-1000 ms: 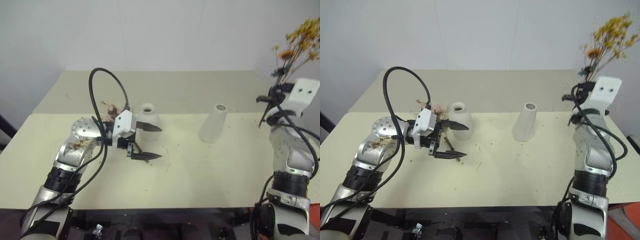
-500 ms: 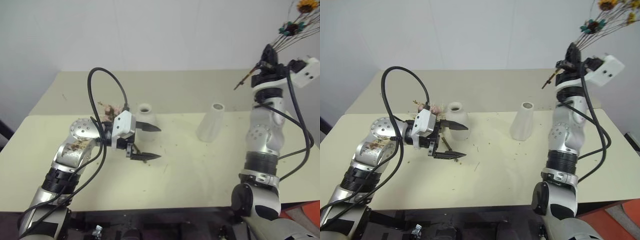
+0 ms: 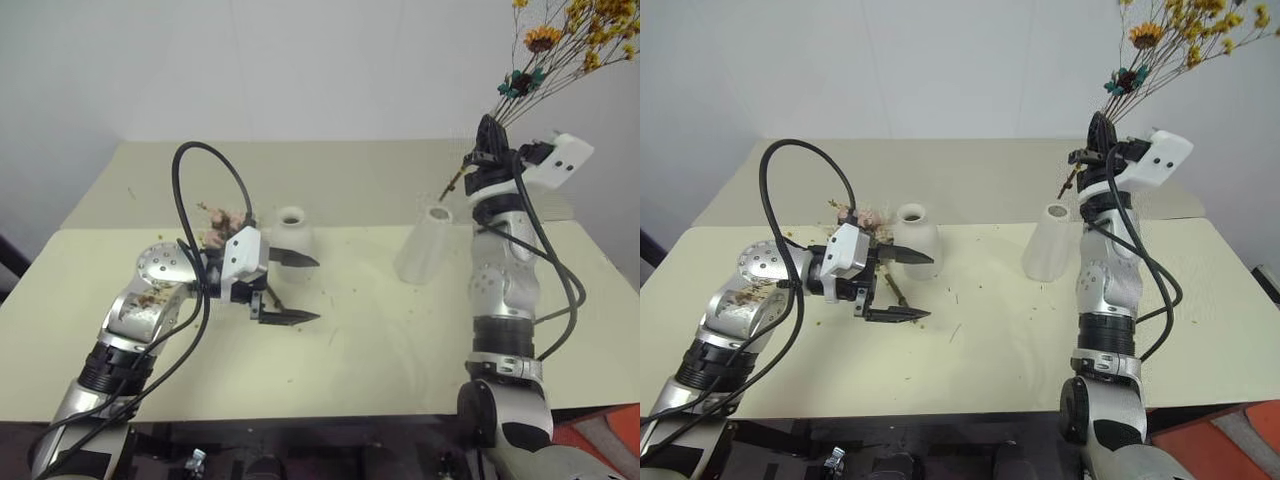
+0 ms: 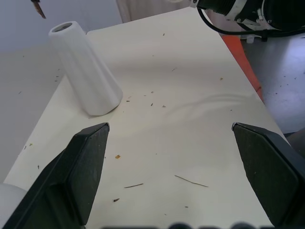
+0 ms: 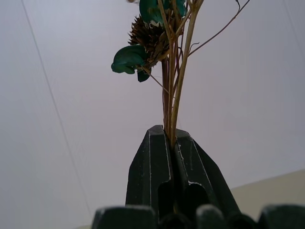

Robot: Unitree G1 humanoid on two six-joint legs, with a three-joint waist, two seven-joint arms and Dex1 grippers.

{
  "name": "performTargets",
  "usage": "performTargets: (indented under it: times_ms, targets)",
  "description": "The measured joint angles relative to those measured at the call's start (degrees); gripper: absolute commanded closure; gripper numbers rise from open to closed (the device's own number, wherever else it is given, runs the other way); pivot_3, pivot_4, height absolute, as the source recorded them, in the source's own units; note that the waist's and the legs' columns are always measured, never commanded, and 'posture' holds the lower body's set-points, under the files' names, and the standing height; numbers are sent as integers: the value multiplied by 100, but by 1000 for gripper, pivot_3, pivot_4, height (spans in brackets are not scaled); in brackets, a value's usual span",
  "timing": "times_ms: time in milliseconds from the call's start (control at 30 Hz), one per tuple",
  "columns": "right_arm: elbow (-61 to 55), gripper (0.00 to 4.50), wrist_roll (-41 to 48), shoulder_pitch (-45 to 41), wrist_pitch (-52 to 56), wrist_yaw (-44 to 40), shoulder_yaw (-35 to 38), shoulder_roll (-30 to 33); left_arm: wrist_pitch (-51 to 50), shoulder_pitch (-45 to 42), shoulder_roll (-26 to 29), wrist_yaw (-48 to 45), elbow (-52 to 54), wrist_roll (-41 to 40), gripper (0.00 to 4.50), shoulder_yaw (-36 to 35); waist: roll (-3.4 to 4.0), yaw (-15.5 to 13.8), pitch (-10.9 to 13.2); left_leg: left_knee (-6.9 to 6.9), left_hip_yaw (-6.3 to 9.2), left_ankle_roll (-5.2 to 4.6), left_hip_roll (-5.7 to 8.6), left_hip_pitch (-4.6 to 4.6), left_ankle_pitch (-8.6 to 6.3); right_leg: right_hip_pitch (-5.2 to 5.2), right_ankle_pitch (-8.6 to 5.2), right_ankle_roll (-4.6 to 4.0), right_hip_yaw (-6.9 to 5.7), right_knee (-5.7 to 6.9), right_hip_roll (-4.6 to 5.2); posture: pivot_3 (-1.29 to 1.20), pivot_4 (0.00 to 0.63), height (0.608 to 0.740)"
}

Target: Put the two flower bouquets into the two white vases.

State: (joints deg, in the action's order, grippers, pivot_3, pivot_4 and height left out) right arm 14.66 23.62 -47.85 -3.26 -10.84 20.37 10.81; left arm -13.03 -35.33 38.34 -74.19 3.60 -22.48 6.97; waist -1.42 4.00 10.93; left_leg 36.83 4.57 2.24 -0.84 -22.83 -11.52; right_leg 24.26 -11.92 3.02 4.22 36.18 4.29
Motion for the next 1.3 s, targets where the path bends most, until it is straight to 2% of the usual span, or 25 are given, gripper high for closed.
performTargets:
  times_ms: [567,1233,1300]
  targets:
    - [-336,4460,-114,355,0,97,-316,-42,-103,0,23,-64,2,-33,0,-6,2,6,2,0,0,0,-1,0,0,0,0,0,0,0,-1,0,150,740]
    - [-323,4460,-776,1119,-494,8,-814,-172,-107,35,30,-81,54,-36,0,-7,3,11,2,0,0,0,-1,0,0,1,-1,1,0,-2,-1,0,150,740]
    - [-326,3916,-786,1154,-512,-20,-838,-172,-107,35,29,-79,59,-36,0,-6,3,6,2,0,0,0,-1,1,0,0,-1,1,0,-1,-2,0,150,740]
